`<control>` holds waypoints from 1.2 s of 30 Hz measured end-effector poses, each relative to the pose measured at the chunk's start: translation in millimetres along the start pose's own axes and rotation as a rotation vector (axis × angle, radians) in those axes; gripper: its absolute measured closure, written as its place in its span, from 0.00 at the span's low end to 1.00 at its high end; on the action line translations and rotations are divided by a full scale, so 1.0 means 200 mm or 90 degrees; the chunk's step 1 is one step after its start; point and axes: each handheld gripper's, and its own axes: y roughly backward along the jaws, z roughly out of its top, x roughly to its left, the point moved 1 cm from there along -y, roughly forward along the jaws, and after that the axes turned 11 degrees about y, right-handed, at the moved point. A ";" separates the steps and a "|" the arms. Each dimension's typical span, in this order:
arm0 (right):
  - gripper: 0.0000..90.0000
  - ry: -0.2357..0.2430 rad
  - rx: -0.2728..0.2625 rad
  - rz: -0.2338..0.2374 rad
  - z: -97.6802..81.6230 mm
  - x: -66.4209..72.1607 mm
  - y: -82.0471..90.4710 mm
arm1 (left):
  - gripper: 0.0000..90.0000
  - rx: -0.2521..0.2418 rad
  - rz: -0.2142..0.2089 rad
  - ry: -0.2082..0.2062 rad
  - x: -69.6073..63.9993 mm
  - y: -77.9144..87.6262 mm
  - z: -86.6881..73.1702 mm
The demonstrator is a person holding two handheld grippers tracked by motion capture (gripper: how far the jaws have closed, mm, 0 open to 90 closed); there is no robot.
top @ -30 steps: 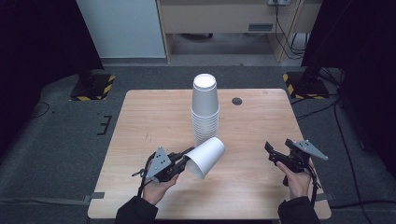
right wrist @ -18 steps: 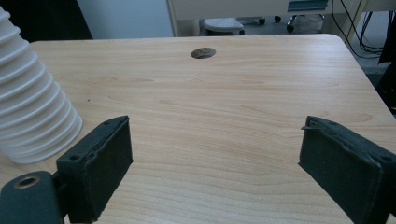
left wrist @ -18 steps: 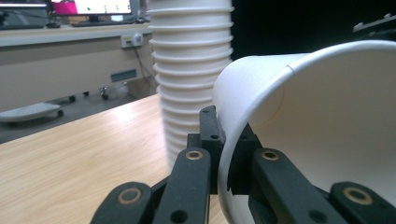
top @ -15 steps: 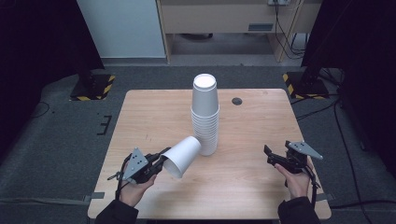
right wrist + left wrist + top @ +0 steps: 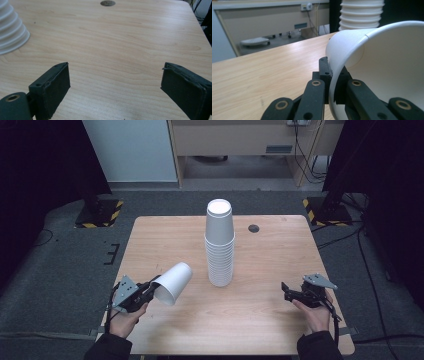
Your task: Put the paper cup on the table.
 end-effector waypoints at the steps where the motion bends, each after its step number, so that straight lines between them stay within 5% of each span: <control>1: 0.09 0.003 0.006 0.001 0.00 0.00 0.00 | 0.97 0.004 0.007 0.002 0.01 0.00 0.00; 11: 0.08 0.036 0.063 0.020 -0.06 0.02 -0.05 | 0.97 0.043 0.104 0.025 0.18 0.04 0.02; 20: 0.06 0.053 0.118 0.040 -0.10 0.03 -0.09 | 0.97 0.090 0.165 0.060 0.30 0.06 0.01; 36: 0.04 0.026 0.146 0.054 -0.14 0.00 -0.11 | 0.97 0.169 0.219 0.093 0.38 0.09 0.06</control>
